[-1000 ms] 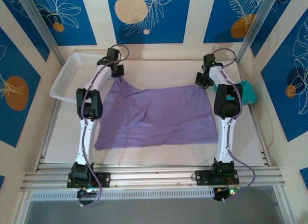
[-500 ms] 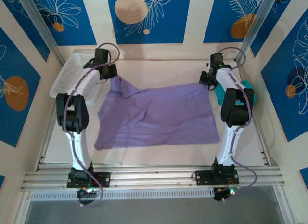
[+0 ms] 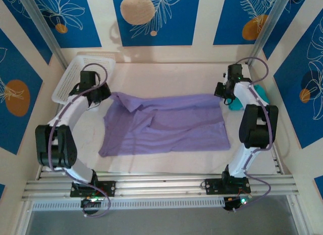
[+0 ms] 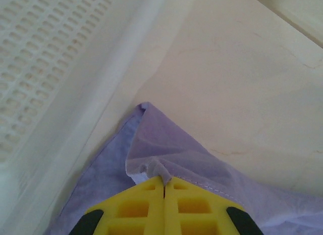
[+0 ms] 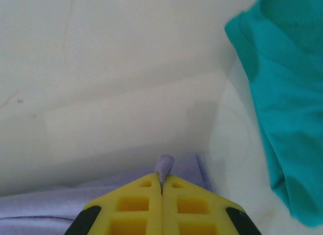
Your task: Fold the inside-out t-shirt
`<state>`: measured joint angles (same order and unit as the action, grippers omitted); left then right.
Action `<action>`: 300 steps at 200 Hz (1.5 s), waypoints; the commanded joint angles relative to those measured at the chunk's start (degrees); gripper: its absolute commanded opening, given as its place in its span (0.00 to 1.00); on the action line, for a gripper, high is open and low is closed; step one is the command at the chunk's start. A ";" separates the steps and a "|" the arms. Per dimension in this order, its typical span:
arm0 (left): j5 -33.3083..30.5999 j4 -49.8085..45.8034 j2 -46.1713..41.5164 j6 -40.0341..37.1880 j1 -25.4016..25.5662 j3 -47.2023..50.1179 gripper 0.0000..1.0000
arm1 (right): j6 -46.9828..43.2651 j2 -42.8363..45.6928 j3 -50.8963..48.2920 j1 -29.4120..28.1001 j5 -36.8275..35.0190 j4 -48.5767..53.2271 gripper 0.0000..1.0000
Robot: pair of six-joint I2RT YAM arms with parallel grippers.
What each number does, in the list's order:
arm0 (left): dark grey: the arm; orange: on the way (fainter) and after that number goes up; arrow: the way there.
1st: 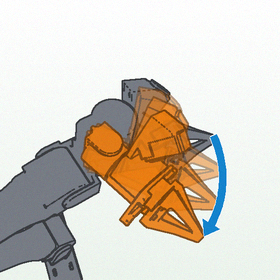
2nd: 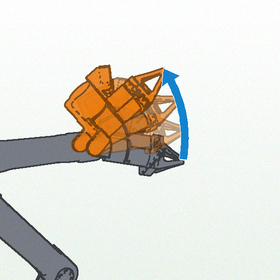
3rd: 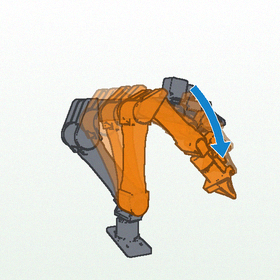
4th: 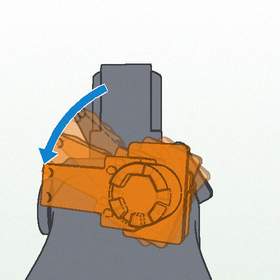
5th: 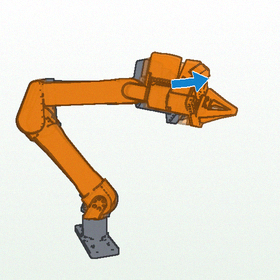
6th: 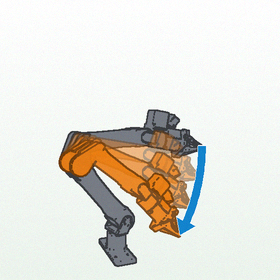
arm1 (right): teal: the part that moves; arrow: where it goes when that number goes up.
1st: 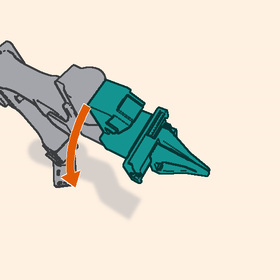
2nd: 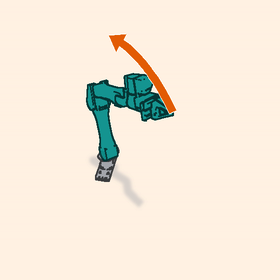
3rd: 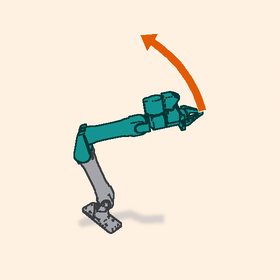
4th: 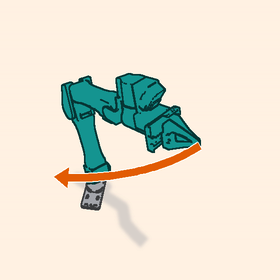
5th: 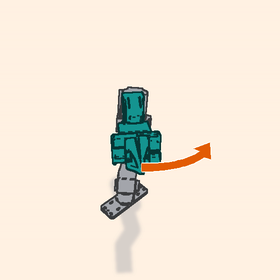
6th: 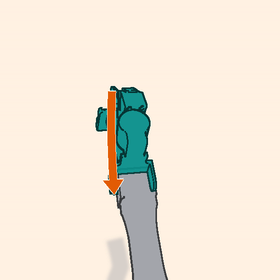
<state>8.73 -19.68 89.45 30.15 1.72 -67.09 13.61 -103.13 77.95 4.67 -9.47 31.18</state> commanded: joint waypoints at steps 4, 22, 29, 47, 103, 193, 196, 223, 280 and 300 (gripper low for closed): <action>3.66 0.71 -6.12 2.80 -1.18 4.82 0.00 | 3.05 5.53 -5.98 1.03 0.08 -0.71 0.00; 5.91 -0.26 -8.99 3.45 -1.19 7.50 0.00 | 3.71 8.28 -9.46 1.63 0.54 -0.85 0.00; 6.54 -0.83 -9.84 3.40 -1.27 8.39 0.00 | 3.74 9.17 -10.36 1.75 0.77 -0.70 0.00; 6.43 -2.46 -11.86 2.92 -1.28 10.46 0.00 | 4.00 10.97 -12.22 1.63 0.84 -0.03 0.00; 7.55 -4.16 -15.89 3.62 -1.36 13.39 0.00 | 4.49 11.99 -14.29 1.05 -0.70 1.12 0.00; 7.81 -8.26 -21.53 1.63 -1.41 21.07 0.00 | 7.32 14.11 -21.55 0.84 -3.20 0.86 0.00; 7.77 -8.45 -21.96 1.62 -1.45 21.45 0.00 | 7.58 14.21 -21.96 0.95 -2.96 0.62 0.00; 8.44 -8.18 -24.71 2.06 -1.43 25.13 0.00 | 9.42 14.89 -25.41 1.82 -1.41 -1.43 0.05; 12.36 -4.93 -23.05 4.05 -1.44 25.88 0.00 | 6.32 28.29 -30.38 -7.82 -9.09 -9.07 0.47; 12.53 -5.26 -23.59 4.19 -1.40 25.22 0.00 | 1.52 31.32 -31.54 -18.13 -6.96 -13.34 0.55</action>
<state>19.11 -25.67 66.70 33.56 0.97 -40.97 20.53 -75.42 47.86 -4.38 -17.23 24.67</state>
